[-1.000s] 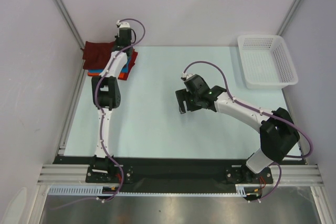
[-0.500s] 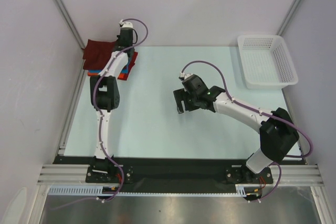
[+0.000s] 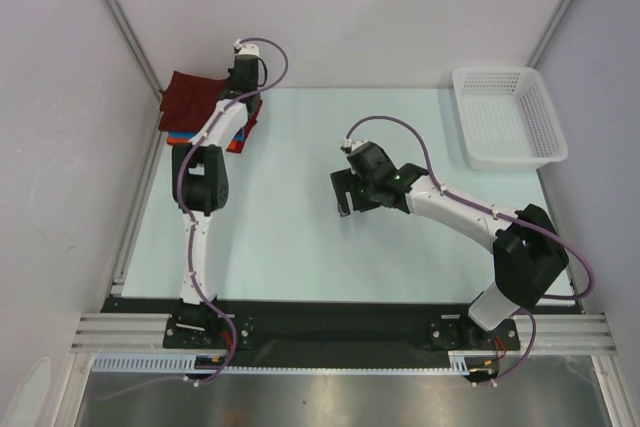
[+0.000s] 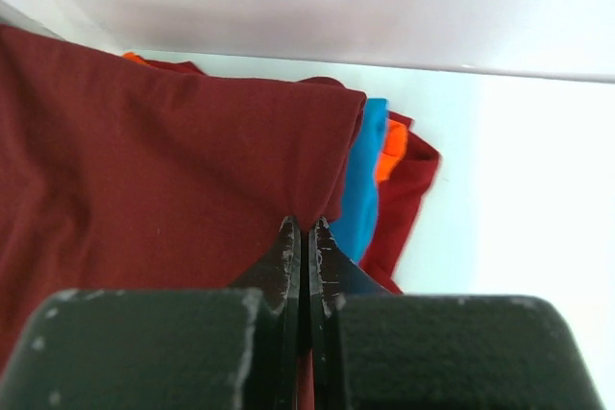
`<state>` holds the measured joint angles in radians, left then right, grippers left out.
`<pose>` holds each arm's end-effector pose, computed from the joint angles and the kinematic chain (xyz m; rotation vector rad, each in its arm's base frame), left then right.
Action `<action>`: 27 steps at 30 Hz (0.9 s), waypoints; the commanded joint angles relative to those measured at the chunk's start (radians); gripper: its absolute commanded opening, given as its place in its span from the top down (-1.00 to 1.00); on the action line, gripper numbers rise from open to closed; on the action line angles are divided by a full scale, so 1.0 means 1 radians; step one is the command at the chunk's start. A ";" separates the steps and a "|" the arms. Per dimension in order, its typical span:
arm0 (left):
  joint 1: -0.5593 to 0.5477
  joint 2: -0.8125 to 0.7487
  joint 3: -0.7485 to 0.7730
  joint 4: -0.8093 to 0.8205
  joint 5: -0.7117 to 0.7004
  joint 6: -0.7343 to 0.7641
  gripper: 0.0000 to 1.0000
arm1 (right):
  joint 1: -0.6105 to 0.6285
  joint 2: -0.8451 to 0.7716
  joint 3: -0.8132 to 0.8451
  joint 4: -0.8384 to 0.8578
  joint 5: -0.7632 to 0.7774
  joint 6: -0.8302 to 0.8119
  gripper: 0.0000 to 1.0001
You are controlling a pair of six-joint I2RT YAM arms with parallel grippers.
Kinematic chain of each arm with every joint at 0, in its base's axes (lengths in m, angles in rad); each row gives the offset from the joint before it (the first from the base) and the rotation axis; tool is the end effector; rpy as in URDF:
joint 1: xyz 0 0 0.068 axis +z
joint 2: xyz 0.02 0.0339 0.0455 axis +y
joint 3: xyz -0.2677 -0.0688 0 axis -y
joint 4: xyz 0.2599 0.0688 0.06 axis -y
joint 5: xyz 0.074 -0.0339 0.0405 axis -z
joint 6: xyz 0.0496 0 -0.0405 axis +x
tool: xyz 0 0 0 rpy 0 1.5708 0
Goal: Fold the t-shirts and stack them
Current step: Neatly place the folded tshirt to the corner
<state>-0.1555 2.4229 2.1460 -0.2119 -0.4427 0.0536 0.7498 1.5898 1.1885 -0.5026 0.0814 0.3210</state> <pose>0.5889 -0.0708 0.2206 -0.0606 2.0299 0.3907 0.2692 0.2452 0.2379 -0.4985 2.4552 0.3550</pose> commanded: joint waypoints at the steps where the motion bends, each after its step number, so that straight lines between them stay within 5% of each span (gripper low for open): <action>1: -0.044 -0.082 0.008 0.049 0.019 0.021 0.99 | -0.013 0.002 0.033 0.019 -0.003 -0.010 -0.68; 10: -0.041 -0.047 0.020 0.021 0.003 0.015 0.99 | -0.030 -0.001 0.016 0.026 -0.017 -0.016 -0.68; 13: -0.021 -0.015 0.100 -0.050 -0.017 -0.007 0.11 | -0.036 -0.001 0.025 0.021 -0.019 -0.028 -0.68; 19: 0.019 -0.145 0.017 -0.017 0.027 -0.047 -0.10 | -0.049 0.007 0.034 0.016 -0.031 -0.040 -0.69; 24: 0.082 -0.278 -0.010 -0.110 0.070 -0.133 0.08 | -0.053 0.025 0.065 0.007 -0.037 -0.063 -0.68; 27: 0.207 -0.368 -0.165 -0.080 0.212 -0.257 0.60 | -0.059 0.027 0.074 0.015 -0.043 -0.066 -0.69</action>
<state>-0.0742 2.2234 2.0907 -0.3111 -0.3420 -0.0761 0.6991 1.6142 1.2156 -0.5034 0.0513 0.2764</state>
